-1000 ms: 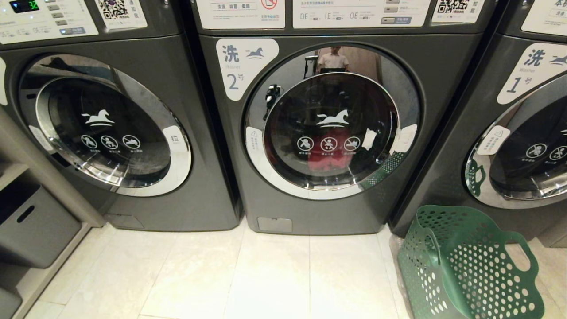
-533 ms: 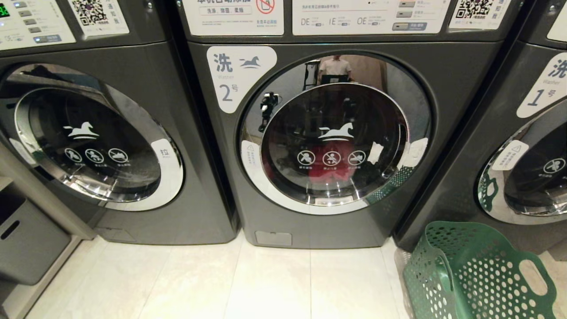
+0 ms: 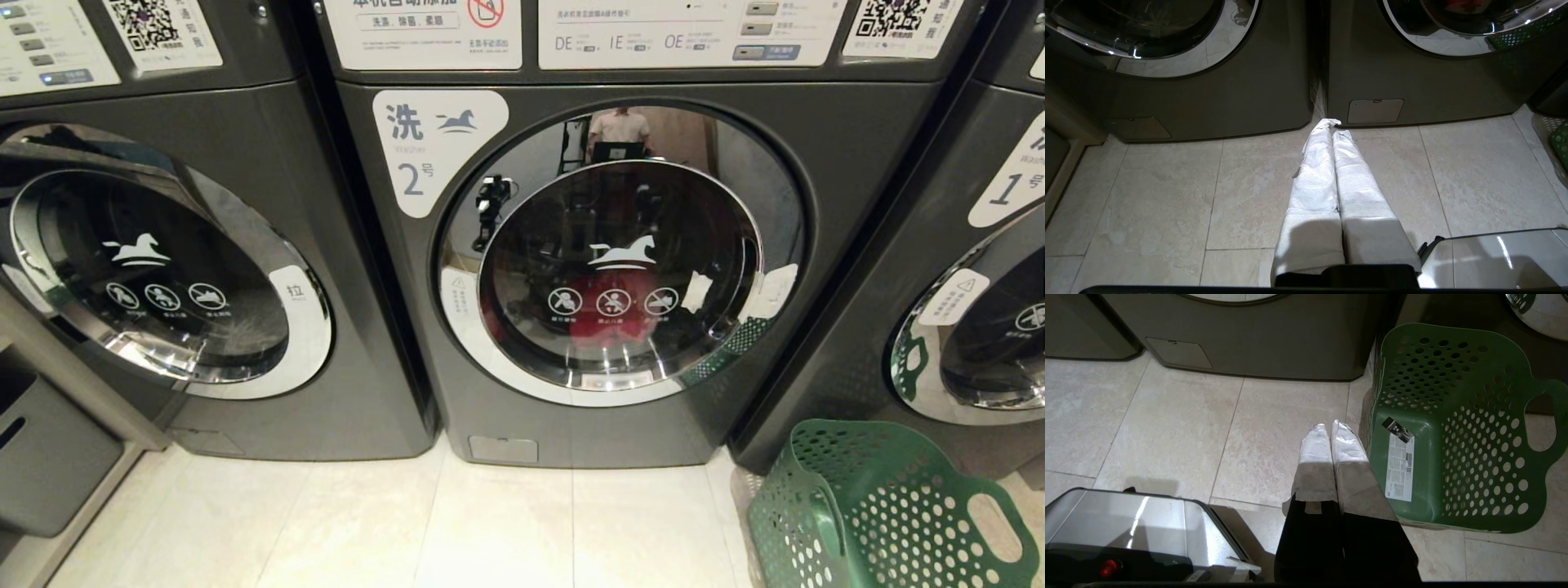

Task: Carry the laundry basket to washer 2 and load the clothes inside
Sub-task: Press the washing machine switch

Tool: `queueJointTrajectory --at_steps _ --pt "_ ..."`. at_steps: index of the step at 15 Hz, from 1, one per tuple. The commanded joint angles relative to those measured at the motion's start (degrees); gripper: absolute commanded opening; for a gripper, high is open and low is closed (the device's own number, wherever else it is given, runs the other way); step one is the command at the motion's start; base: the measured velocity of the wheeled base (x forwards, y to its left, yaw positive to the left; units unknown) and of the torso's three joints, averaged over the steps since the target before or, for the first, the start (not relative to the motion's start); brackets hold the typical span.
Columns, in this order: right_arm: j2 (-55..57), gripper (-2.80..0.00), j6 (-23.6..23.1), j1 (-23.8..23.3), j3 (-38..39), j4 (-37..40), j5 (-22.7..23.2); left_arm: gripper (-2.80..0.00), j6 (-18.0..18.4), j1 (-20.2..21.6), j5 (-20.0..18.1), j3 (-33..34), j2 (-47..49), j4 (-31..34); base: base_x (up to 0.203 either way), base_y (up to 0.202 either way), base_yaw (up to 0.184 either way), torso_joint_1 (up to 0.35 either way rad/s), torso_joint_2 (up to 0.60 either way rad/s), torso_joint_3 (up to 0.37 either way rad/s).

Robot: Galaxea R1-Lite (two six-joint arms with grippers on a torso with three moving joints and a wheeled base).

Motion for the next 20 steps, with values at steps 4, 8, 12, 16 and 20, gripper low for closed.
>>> queueJointTrajectory --at_steps 4,8,12,16,20 --pt "0.08 -2.8 0.15 0.03 0.0 0.0 -0.05 -2.8 0.01 0.0 -0.04 -0.02 -0.11 0.05 0.0 0.0 0.0 0.002 0.0 -0.146" --pt "0.03 -2.8 0.04 0.03 0.09 0.0 -0.05 -2.8 0.01 0.0 0.05 -0.02 -0.11 0.05 0.0 0.0 0.0 0.001 0.0 -0.129" --pt "0.03 -2.8 -0.49 0.03 0.09 0.09 0.04 -2.8 -0.07 0.0 0.05 -0.02 -0.11 0.05 0.0 0.0 0.0 0.0 0.0 -0.008" --pt "0.03 -2.8 -0.91 0.03 0.09 0.18 0.04 -2.8 -0.07 0.0 0.05 -0.02 -0.11 0.05 0.0 0.0 0.0 0.018 -0.09 -0.144" --pt "0.03 -2.8 -1.28 0.03 0.09 0.26 0.04 -2.8 -0.07 0.0 0.05 -0.02 -0.11 0.05 0.0 0.0 0.0 0.084 -0.47 -0.328"
